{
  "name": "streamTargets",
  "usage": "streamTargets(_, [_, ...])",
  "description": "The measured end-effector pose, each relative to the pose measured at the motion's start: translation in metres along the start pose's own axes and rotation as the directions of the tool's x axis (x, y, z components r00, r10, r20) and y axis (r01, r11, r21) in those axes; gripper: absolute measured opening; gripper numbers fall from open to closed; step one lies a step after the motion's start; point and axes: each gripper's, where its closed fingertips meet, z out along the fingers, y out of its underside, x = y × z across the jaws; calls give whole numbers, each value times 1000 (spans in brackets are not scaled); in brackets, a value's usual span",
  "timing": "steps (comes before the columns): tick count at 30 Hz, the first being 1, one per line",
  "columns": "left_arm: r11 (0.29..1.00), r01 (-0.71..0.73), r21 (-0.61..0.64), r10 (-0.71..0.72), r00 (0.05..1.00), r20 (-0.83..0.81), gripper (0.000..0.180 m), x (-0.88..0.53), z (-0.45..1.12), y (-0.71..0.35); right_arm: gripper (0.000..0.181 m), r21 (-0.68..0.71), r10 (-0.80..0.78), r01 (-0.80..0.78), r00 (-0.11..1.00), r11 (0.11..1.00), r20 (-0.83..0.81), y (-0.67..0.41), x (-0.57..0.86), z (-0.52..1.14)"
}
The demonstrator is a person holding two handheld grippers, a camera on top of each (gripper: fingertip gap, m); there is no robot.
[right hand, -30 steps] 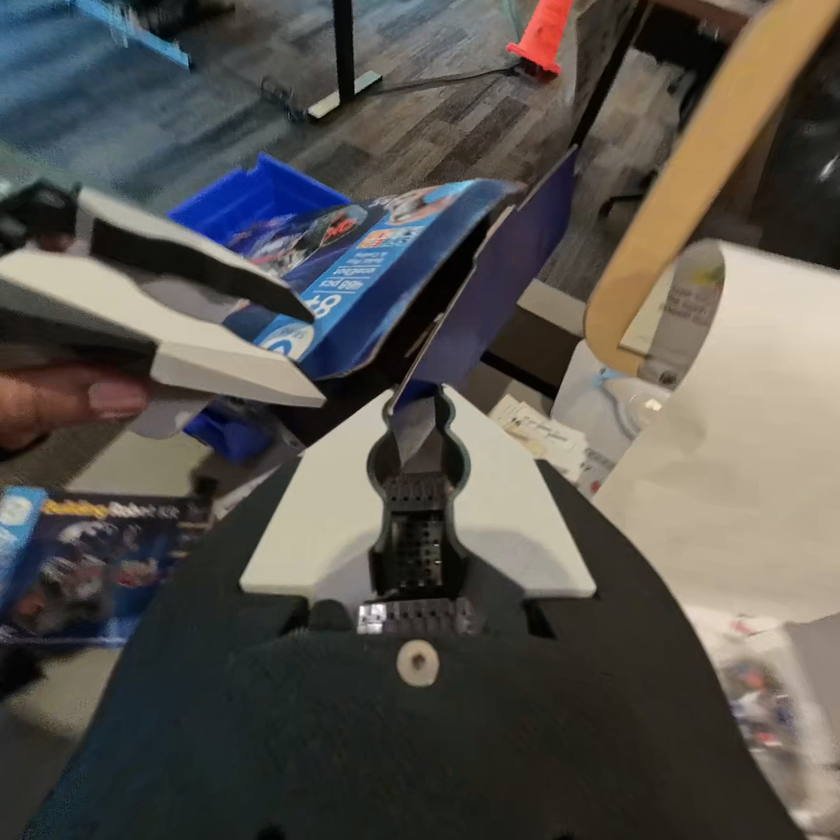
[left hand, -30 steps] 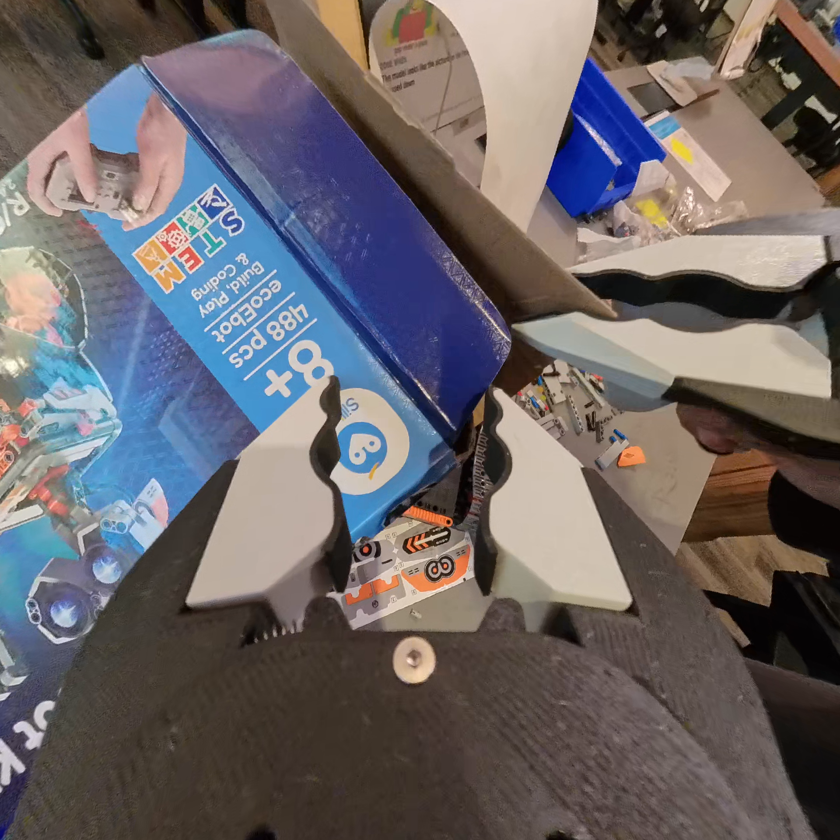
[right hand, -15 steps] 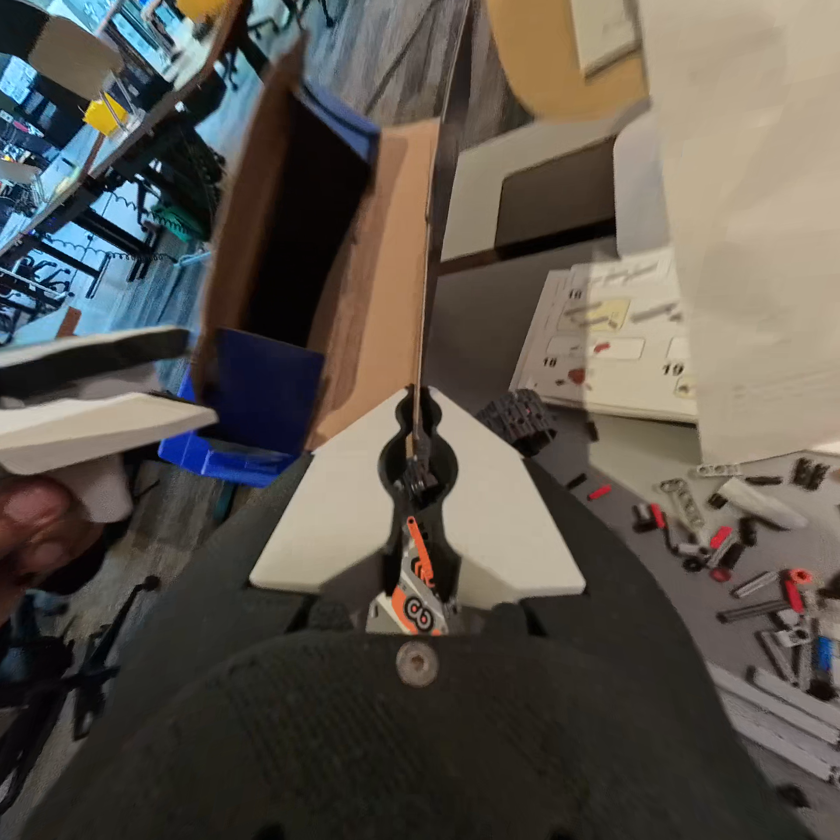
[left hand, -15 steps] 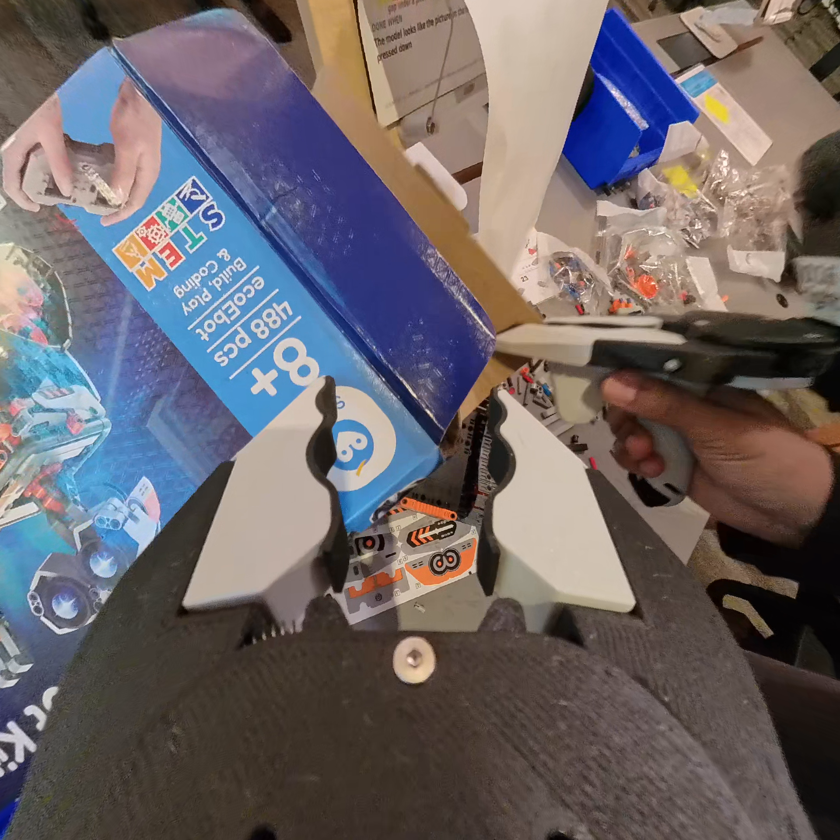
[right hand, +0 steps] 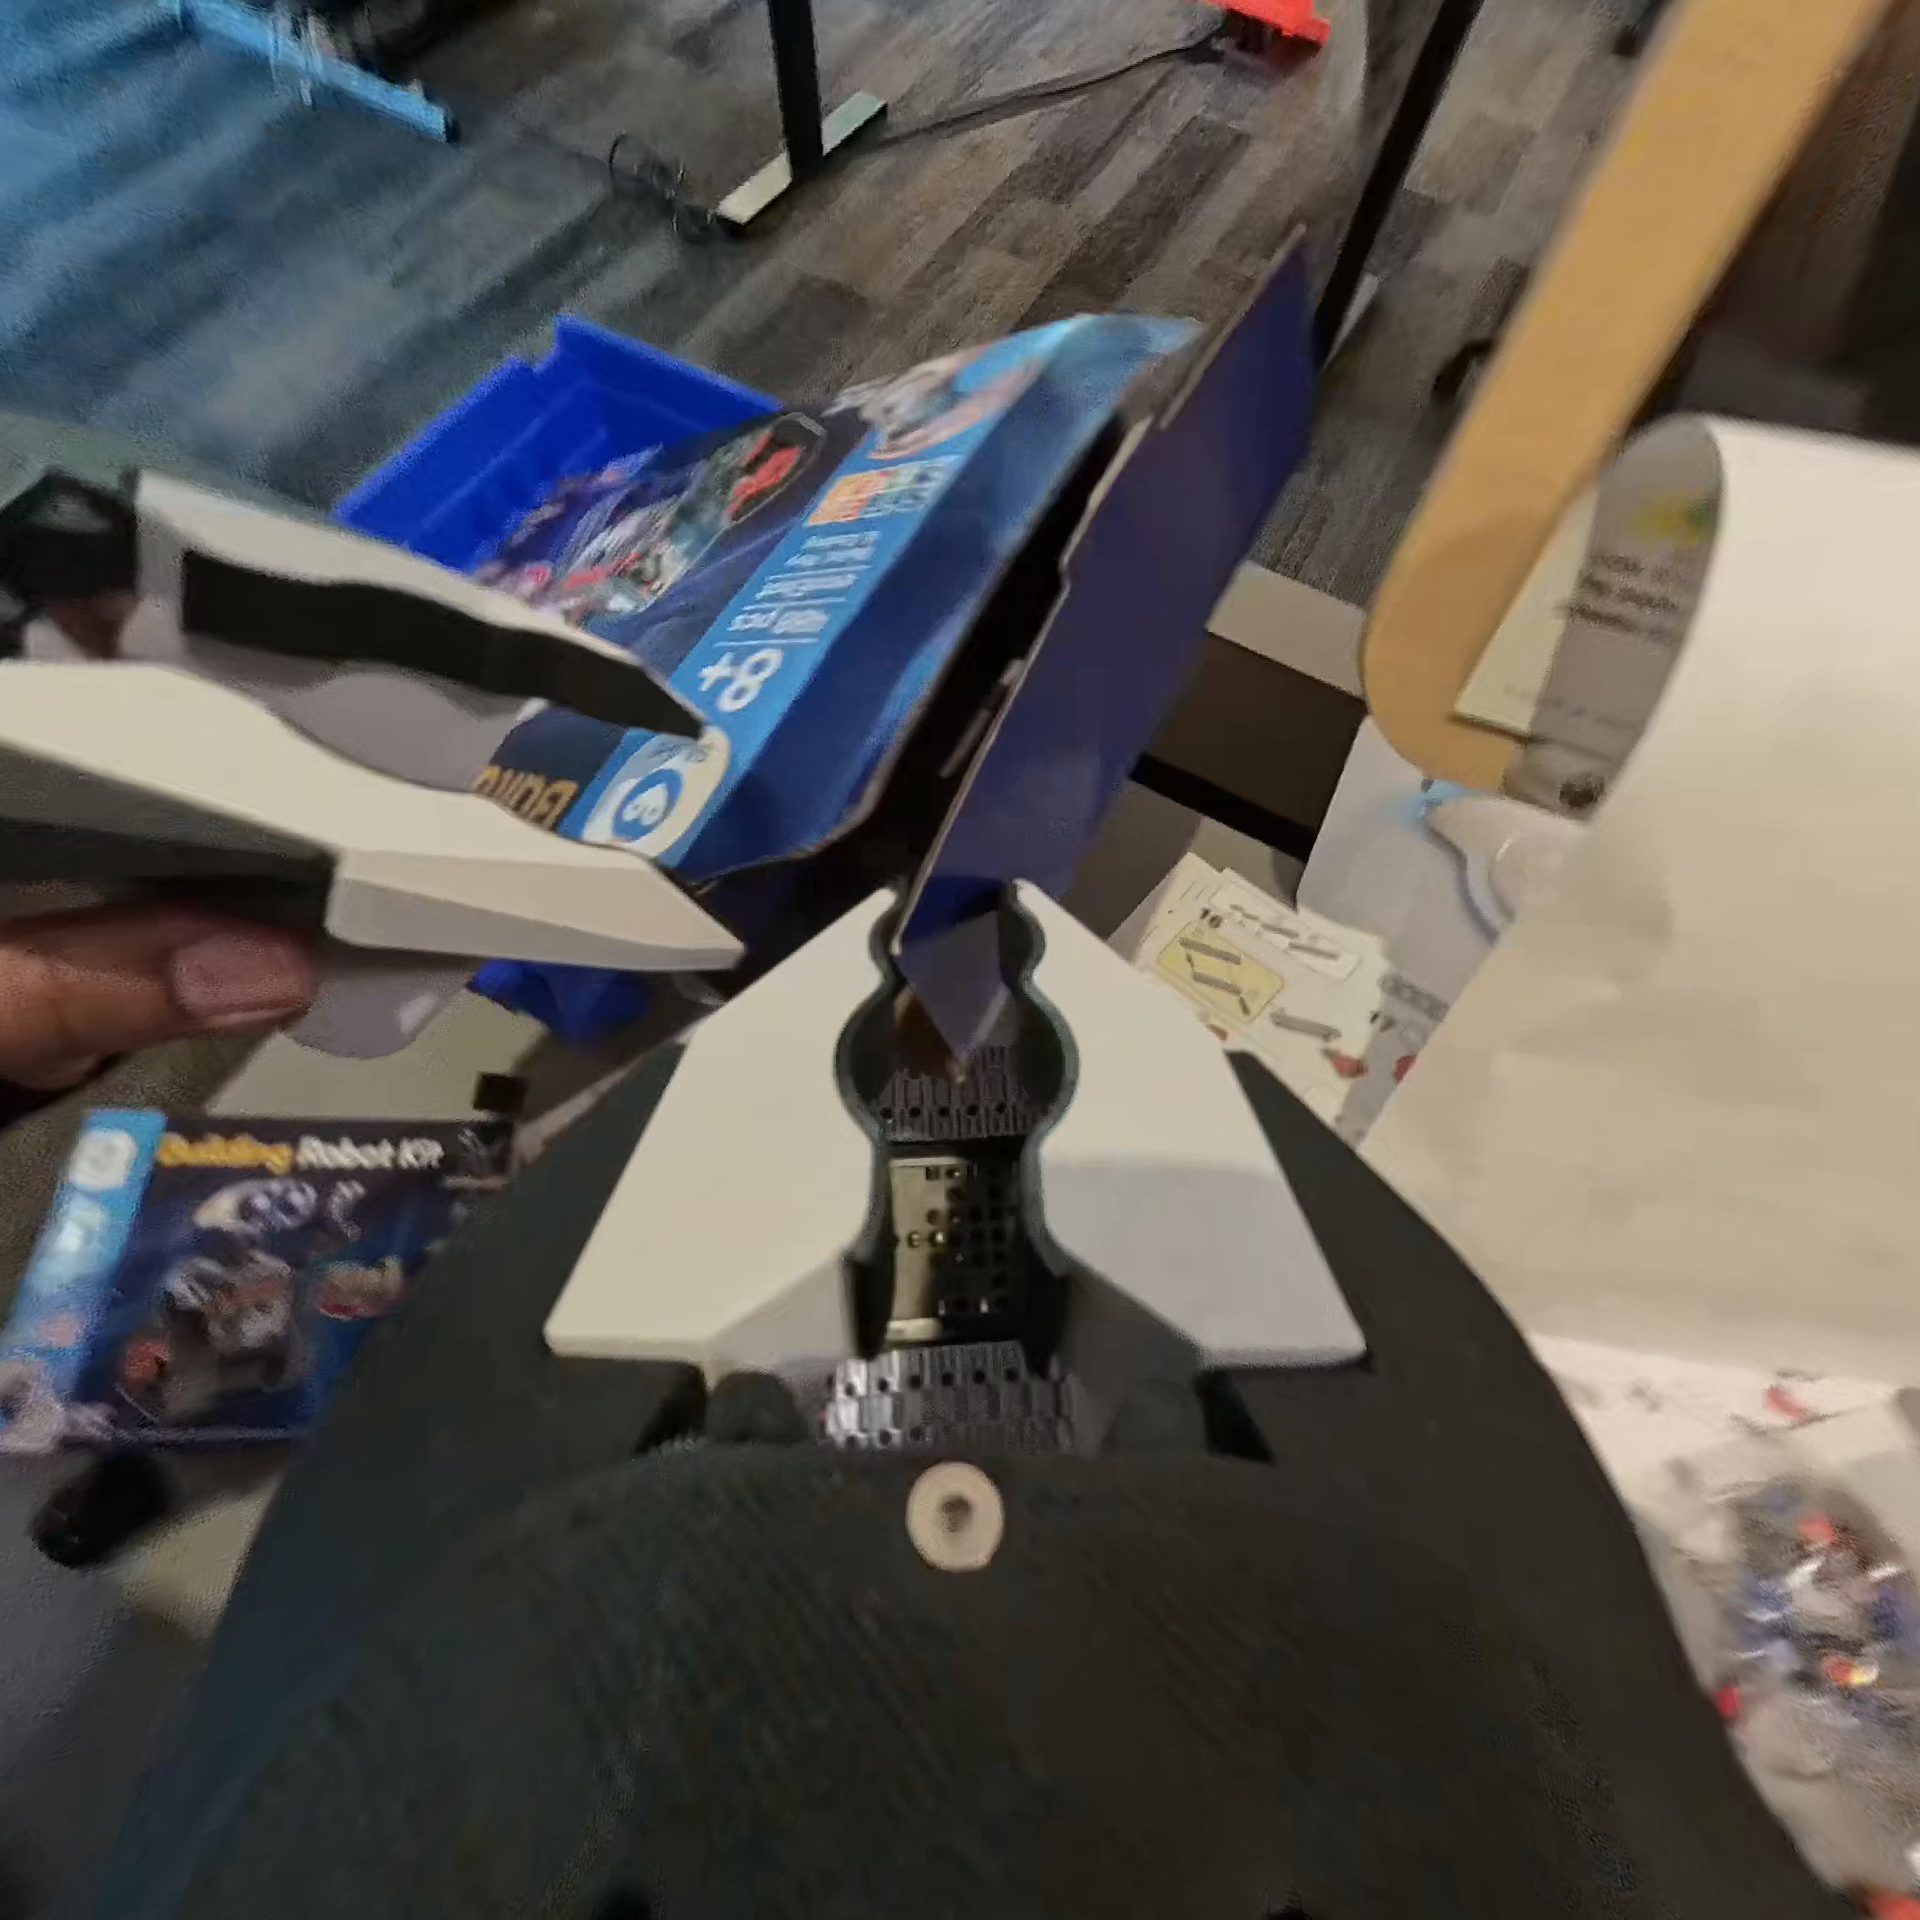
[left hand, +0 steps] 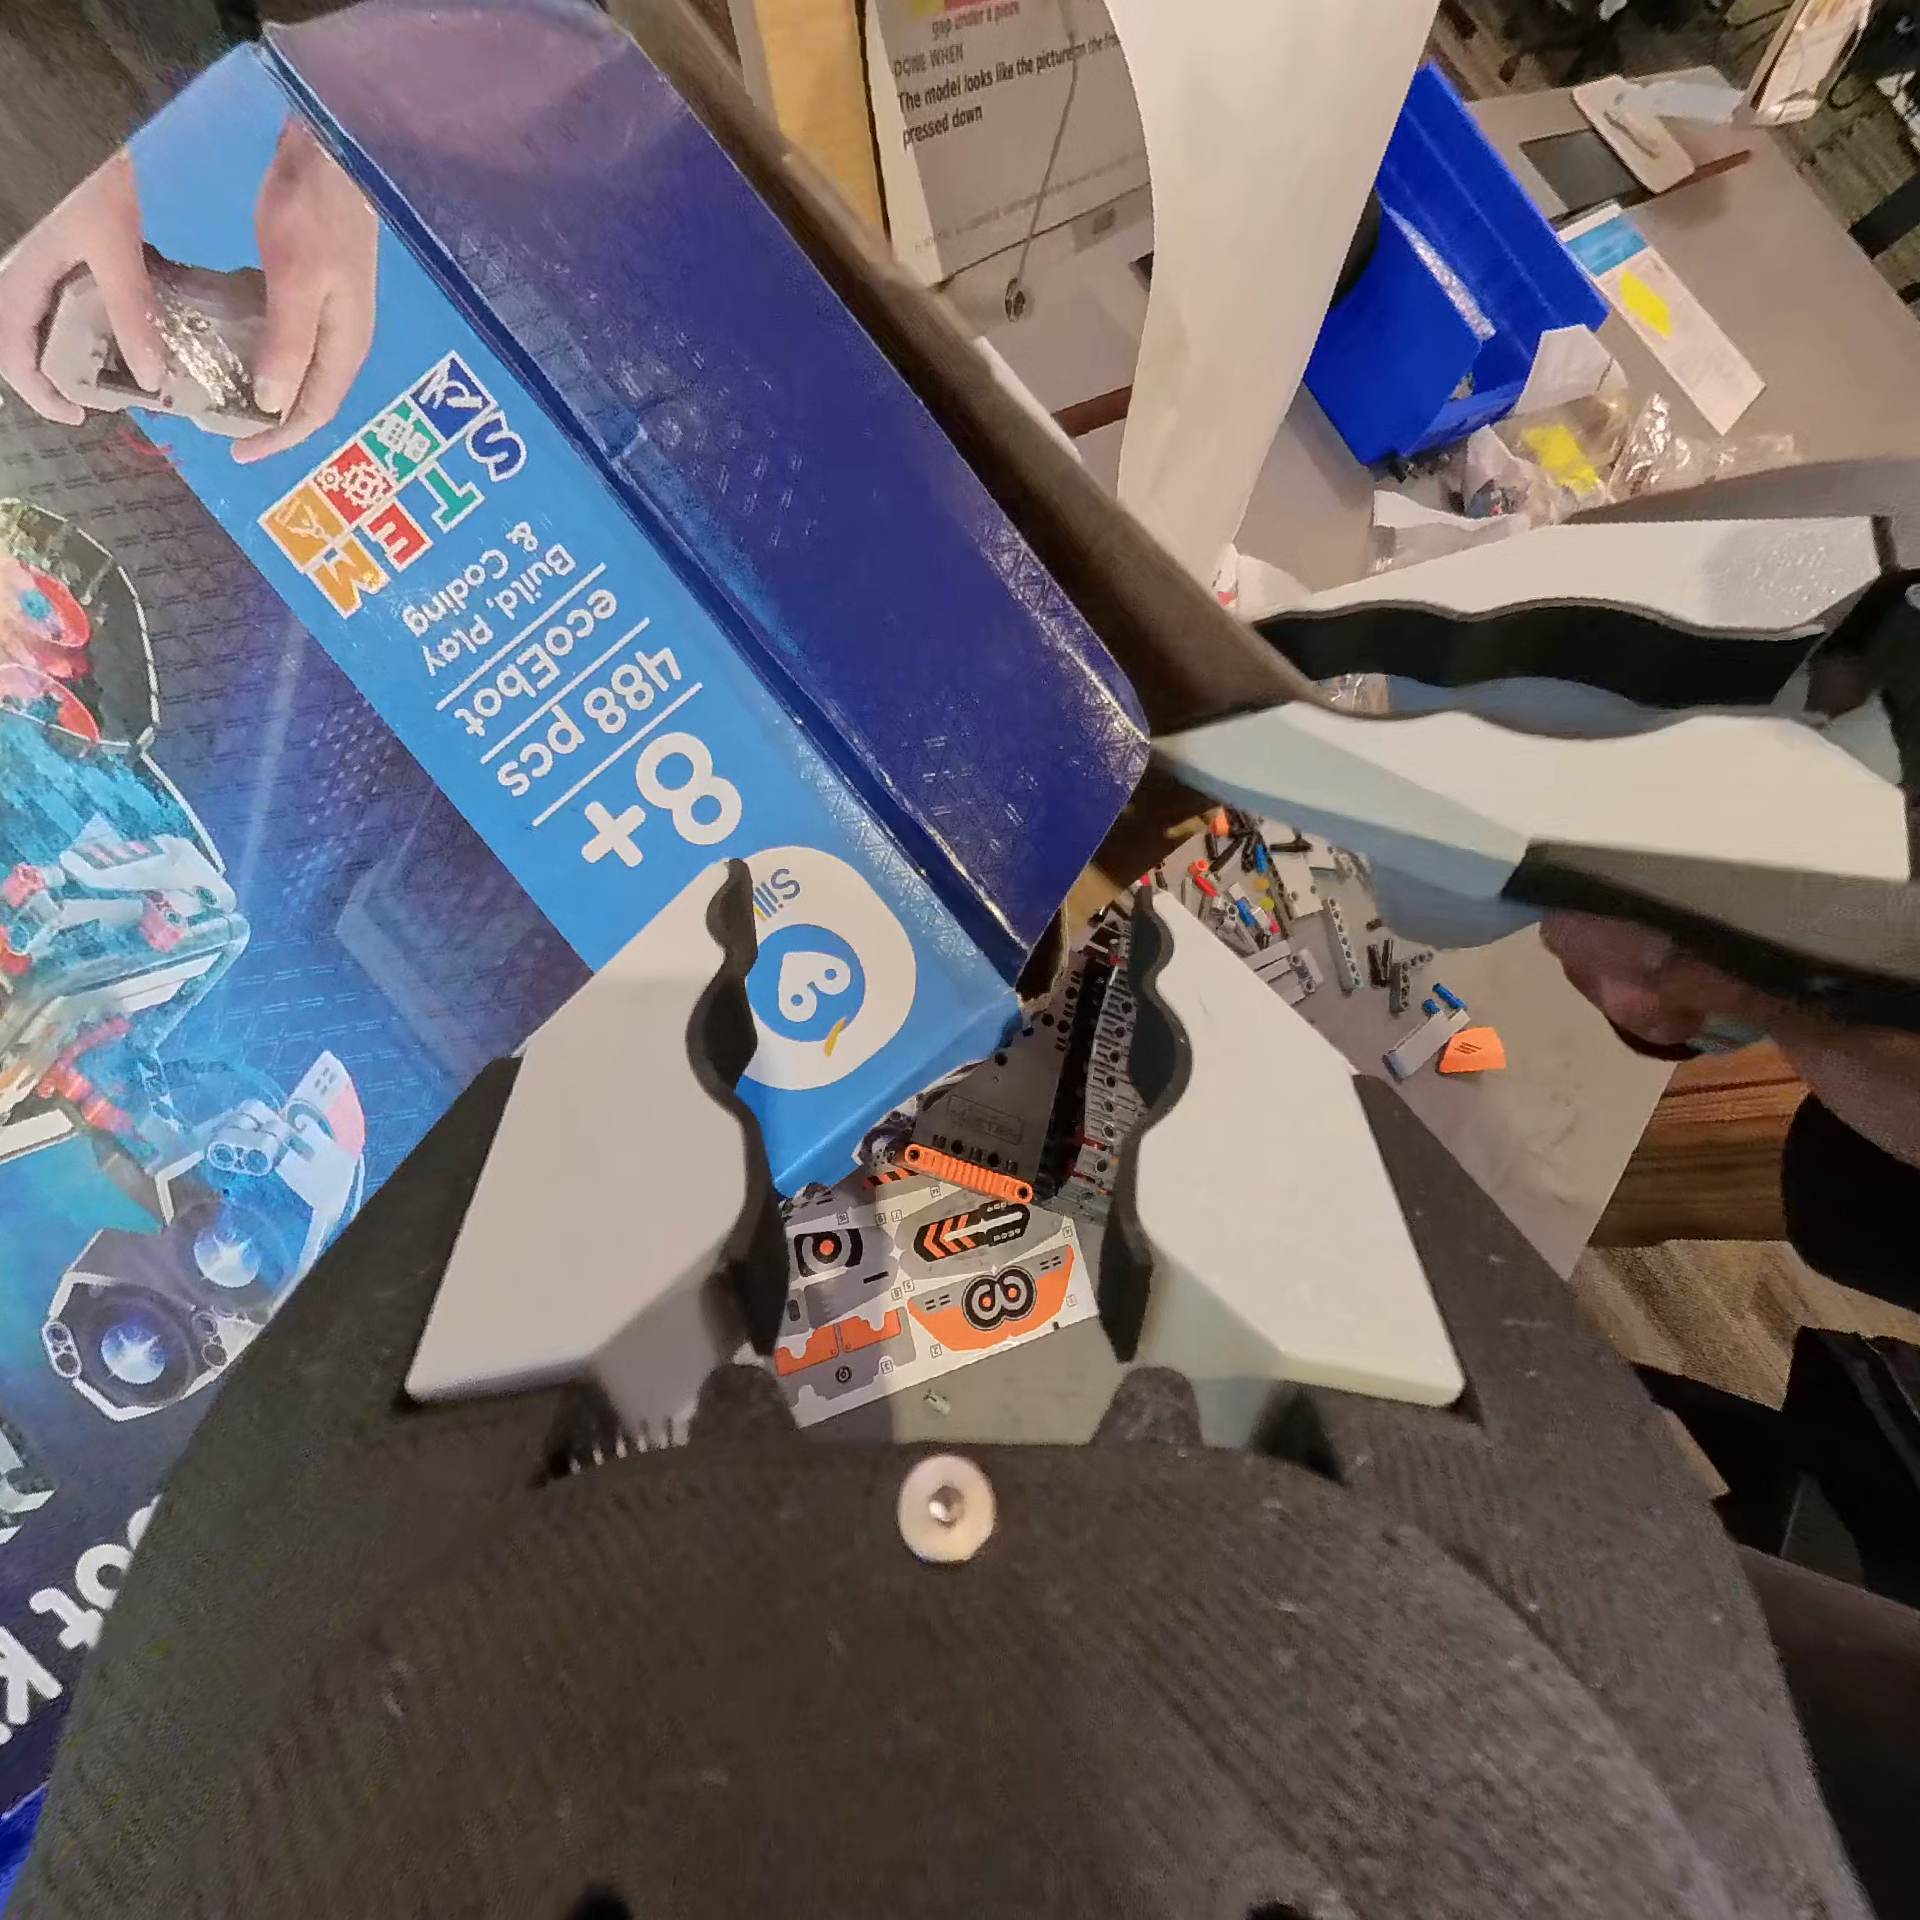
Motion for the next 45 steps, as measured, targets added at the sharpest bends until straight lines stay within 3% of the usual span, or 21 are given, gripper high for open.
streamTargets(5, [1000, 17, -7, -17, 1000, -1, 71, -1, -2, 3, 2, -29, 376, -375, 926, 926, 24, 45, 30, 7])
streamTargets(10, [1000, 14, -19, -14, 1000, 0, 71, 1, -3, 7, 1, -136, 522, -509, 849, 850, 83, 84, 17, 31])
streamTargets(18, [999, 25, -19, -25, 1000, 4, 73, 0, -1, 5, 4, -11, 445, -446, 891, 895, 89, 31, 28, -3])
streamTargets(23, [998, 69, 6, -69, 997, -32, 72, 0, -1, 3, 14, -20, 145, -144, 987, 989, 75, 5, 4, -6])
streamTargets(26, [997, 71, 10, -70, 997, -30, 72, 0, -1, 3, 16, -43, 3, -2, 1000, 999, 23, 9, 1, 1])
streamTargets(28, [998, 70, 3, -70, 997, -24, 72, 0, -1, 3, 14, -43, 46, -45, 999, 998, 24, 13, 7, 1])
streamTargets(32, [997, 82, 1, -82, 996, -20, 72, 0, 0, 3, 4, -43, 334, -332, 941, 942, 53, 35, 29, 1])
streamTargets(35, [996, 84, -4, -84, 996, -17, 72, 1, 0, 4, 1, -88, 447, -441, 892, 893, 66, 64, 33, 13])
streamTargets(40, [997, 81, -9, -81, 997, -8, 72, 2, 3, 6, 2, -156, 461, -445, 884, 882, 82, 85, 20, 33])
streamTargets(45, [998, 68, -15, -68, 998, 9, 71, 1, 5, 5, 1, -63, 431, -427, 899, 902, 75, 55, 36, 9])
